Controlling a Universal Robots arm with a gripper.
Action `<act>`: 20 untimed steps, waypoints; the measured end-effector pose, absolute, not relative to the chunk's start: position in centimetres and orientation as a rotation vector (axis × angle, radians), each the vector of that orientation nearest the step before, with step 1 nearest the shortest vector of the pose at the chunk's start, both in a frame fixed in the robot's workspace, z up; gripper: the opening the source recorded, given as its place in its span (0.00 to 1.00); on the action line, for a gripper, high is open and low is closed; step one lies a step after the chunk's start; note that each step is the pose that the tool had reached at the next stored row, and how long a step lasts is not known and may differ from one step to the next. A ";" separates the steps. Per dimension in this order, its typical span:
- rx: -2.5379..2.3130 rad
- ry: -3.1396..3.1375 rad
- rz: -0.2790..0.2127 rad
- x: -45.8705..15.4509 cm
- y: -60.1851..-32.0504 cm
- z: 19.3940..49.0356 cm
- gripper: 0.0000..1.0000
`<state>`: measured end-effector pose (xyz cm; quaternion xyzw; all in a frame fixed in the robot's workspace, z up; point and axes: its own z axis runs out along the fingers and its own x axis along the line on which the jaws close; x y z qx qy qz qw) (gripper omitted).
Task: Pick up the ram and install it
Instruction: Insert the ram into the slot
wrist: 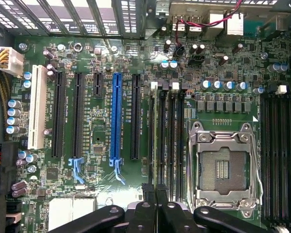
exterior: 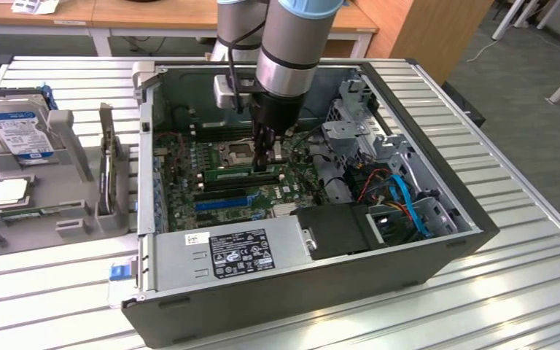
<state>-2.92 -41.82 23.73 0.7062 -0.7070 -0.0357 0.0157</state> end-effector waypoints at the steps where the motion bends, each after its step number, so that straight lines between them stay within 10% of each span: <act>1: 2.197 -2.199 -0.111 -2.9 -41.8 23.7 0.12; 20: 2.197 -2.199 -0.111 -2.9 -41.8 23.2 0.12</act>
